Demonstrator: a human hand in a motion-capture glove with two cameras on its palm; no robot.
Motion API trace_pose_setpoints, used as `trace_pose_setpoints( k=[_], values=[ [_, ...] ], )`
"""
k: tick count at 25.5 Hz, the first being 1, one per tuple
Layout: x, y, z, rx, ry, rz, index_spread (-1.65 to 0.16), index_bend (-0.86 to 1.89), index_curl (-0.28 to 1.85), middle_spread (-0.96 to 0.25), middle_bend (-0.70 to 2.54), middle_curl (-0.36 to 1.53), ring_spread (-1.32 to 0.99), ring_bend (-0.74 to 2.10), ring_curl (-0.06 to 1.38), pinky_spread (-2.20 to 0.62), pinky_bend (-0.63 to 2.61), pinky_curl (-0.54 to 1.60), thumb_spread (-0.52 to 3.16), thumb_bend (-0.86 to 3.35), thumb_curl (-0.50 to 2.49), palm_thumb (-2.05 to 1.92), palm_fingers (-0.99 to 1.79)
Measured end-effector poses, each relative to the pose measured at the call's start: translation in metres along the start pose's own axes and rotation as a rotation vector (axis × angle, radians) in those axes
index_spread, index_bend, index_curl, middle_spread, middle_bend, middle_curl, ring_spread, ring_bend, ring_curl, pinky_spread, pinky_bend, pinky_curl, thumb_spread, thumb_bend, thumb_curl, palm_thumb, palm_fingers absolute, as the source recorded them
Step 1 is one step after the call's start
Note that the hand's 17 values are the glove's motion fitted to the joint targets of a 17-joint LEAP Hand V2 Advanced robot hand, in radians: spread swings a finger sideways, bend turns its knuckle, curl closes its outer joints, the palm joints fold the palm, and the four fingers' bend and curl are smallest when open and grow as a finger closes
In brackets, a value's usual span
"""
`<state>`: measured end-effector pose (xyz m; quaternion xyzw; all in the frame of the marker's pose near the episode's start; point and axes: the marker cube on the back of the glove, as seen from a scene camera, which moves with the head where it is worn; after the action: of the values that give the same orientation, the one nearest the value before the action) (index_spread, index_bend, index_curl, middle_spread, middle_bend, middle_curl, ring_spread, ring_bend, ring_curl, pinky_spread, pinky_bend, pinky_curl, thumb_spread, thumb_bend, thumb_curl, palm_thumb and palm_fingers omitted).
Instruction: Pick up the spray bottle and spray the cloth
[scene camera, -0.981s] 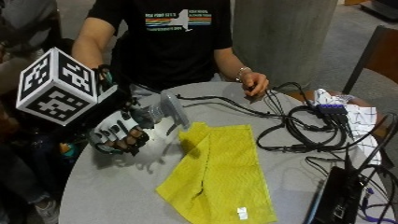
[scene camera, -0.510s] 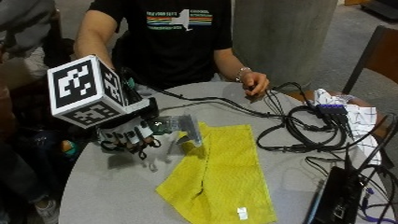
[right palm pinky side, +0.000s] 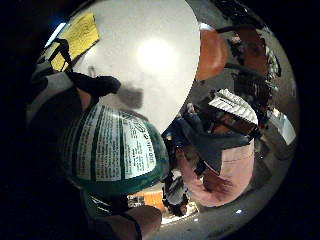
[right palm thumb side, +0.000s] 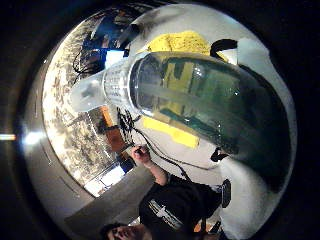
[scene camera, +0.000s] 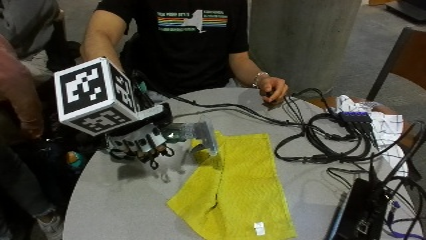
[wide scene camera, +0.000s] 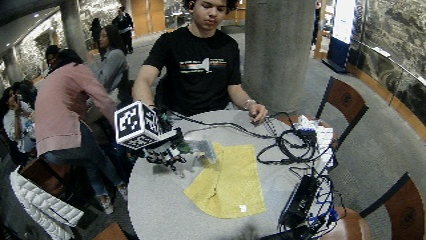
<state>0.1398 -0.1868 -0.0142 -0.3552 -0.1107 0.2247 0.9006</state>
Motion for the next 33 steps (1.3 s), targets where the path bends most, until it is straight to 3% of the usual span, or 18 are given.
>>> trace_pose_setpoints(
  k=[27,33],
  values=[
    [0.004,0.000,0.002,0.030,-0.001,0.023,-0.21,0.15,0.48,-0.07,0.29,0.49,-0.07,0.40,0.38,0.06,0.34,0.36,0.46,-0.03,0.68,1.06,1.15],
    [-0.004,0.010,0.002,0.123,-0.143,-0.068,-0.21,0.15,0.48,-0.07,0.29,0.49,-0.07,0.40,0.38,0.05,0.34,0.36,0.46,-0.03,0.69,1.06,1.15]
  ],
)
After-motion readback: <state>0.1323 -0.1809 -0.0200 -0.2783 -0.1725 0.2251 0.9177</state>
